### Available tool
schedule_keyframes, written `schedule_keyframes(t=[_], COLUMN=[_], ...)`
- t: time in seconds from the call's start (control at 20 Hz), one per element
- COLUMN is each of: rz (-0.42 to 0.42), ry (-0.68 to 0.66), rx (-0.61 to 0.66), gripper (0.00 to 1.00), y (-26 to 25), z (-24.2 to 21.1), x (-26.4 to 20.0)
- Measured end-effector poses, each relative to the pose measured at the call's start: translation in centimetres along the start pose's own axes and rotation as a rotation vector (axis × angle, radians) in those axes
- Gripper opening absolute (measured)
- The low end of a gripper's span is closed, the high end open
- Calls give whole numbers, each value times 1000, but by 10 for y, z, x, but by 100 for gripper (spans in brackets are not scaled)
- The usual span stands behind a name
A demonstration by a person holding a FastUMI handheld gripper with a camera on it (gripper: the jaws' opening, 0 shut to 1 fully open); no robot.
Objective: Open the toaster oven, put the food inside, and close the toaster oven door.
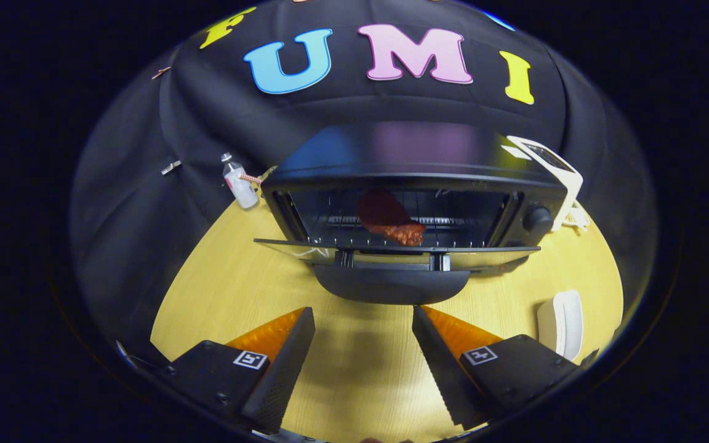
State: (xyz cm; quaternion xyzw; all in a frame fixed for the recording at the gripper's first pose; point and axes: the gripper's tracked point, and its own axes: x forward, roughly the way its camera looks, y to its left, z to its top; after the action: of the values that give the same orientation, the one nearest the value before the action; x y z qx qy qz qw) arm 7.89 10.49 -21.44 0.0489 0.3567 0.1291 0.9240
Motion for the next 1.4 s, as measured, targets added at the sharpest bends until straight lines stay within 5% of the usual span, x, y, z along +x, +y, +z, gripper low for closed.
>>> schedule_keyframes(t=[0.35, 0.6, 0.95, 1.4], rz=[109, 164, 41, -199], ry=[-99, -246, -587, -700], rx=[-99, -186, -151, -129], gripper=[99, 99, 98, 99], y=[0, -15, -63, -156], z=[46, 87, 174, 153], x=[-5, -50, -173, -276])
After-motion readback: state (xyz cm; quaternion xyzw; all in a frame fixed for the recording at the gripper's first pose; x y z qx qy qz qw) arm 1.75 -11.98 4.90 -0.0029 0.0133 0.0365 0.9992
